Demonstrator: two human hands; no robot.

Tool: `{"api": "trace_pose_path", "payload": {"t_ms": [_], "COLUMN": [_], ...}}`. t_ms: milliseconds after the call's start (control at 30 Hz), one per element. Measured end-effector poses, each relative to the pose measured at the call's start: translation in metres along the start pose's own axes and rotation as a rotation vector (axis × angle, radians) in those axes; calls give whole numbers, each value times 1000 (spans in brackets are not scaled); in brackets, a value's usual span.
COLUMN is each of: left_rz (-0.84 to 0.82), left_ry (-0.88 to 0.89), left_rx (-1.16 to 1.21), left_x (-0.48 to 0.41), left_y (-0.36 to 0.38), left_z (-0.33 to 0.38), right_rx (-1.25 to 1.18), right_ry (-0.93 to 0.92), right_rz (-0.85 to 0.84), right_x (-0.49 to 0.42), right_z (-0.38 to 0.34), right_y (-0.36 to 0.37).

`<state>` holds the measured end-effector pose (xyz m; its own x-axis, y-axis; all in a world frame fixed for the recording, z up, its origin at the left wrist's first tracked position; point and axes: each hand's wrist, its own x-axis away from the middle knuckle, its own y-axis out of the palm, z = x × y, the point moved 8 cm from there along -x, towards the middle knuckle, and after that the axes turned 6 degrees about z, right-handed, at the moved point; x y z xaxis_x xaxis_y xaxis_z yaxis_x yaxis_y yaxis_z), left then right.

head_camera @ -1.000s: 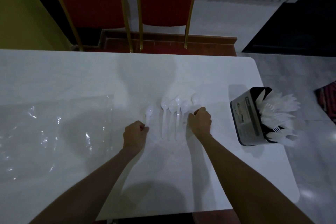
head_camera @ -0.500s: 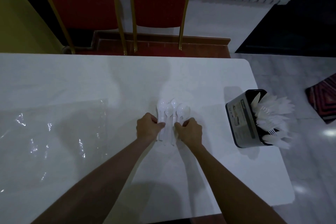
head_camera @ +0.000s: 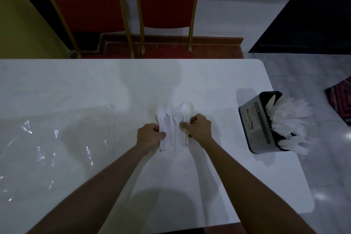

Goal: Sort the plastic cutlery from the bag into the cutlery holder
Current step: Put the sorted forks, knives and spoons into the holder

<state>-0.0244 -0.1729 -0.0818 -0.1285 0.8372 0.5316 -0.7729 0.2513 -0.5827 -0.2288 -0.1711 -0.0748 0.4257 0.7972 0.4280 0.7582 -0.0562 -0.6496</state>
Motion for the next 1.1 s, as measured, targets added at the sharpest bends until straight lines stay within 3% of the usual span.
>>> {"api": "trace_pose_path", "payload": {"t_ms": [333, 567, 767, 1100], "left_rz": [-121, 64, 56, -162], "left_ry": [77, 6, 80, 111], "left_rx": [-163, -236, -367, 66], "left_x": [-4, -4, 0, 10], "left_y": [14, 33, 32, 18], "left_z": [20, 41, 38, 22], "right_rx": [-58, -111, -181, -192], "right_ry": [62, 92, 90, 63], "right_rz": [-63, -55, -97, -122], "right_x": [2, 5, 9, 15], "right_z": [9, 27, 26, 9], "right_y": [-5, -25, -29, -38]}}
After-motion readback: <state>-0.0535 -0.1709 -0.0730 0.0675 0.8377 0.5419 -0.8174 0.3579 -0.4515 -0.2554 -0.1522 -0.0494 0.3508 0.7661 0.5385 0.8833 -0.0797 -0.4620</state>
